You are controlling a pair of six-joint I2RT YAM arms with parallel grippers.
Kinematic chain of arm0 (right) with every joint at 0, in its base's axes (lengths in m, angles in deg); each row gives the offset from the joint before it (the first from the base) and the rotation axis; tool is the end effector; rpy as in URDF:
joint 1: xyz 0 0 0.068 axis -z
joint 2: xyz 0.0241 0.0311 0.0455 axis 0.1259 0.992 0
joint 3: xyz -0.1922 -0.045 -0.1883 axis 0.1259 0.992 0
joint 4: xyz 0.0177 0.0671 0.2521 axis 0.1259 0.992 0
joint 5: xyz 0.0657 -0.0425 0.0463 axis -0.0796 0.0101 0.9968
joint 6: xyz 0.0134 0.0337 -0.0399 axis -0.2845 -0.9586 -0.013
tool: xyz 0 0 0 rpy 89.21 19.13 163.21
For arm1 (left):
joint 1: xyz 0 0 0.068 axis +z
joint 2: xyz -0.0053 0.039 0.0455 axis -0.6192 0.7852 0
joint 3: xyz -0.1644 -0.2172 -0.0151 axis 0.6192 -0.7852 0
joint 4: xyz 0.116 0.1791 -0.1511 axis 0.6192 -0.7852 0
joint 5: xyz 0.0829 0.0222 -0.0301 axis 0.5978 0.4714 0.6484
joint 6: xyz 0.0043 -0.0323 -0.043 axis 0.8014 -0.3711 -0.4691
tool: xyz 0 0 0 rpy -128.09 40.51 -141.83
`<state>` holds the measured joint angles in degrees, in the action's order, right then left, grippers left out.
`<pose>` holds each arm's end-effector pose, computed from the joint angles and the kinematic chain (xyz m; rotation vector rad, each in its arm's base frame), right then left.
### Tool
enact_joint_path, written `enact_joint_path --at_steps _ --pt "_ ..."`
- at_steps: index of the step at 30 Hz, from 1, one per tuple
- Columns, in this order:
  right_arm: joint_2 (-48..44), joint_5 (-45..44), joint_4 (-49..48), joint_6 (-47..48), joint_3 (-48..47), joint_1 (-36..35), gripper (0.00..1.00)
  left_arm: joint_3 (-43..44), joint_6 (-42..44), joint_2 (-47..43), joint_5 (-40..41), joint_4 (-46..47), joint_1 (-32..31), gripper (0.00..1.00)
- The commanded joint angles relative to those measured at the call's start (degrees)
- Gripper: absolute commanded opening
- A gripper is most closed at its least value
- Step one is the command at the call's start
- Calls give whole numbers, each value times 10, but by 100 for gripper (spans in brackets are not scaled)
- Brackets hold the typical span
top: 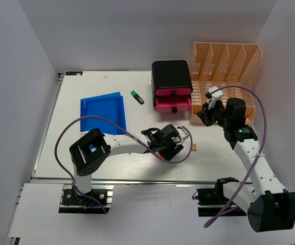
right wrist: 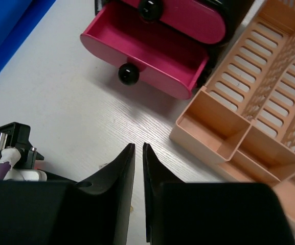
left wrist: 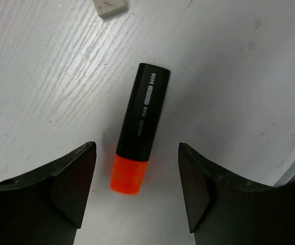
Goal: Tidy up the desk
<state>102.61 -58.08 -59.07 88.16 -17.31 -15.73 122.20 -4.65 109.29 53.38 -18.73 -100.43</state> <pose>0.2235 0.0471 0.3073 -0.6084 1.8340 0.3340 0.1809 -0.3406 0.1749 1.2410 2.2765 -0.4174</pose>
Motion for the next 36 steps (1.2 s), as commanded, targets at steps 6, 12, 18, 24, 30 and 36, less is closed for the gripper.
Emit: enact_joint_path --at_steps 6,12,18,24,30,36 --pt "-2 19 7 16 -8 40 15 33 12 21 32 -3 0 71" --pt "-9 43 13 14 -8 65 15 34 14 37 28 2 -5 62" --pt "-13 68 17 13 -7 77 15 27 20 35 -11 -3 -5 37" --pt "-23 80 19 18 -6 106 12 22 64 -51 22 -13 13 16" --pt "-38 83 14 21 -3 114 8 81 185 -93 75 -29 28 10" --pt "-39 94 15 22 -1 124 7 185 311 -60 58 3 72 6"
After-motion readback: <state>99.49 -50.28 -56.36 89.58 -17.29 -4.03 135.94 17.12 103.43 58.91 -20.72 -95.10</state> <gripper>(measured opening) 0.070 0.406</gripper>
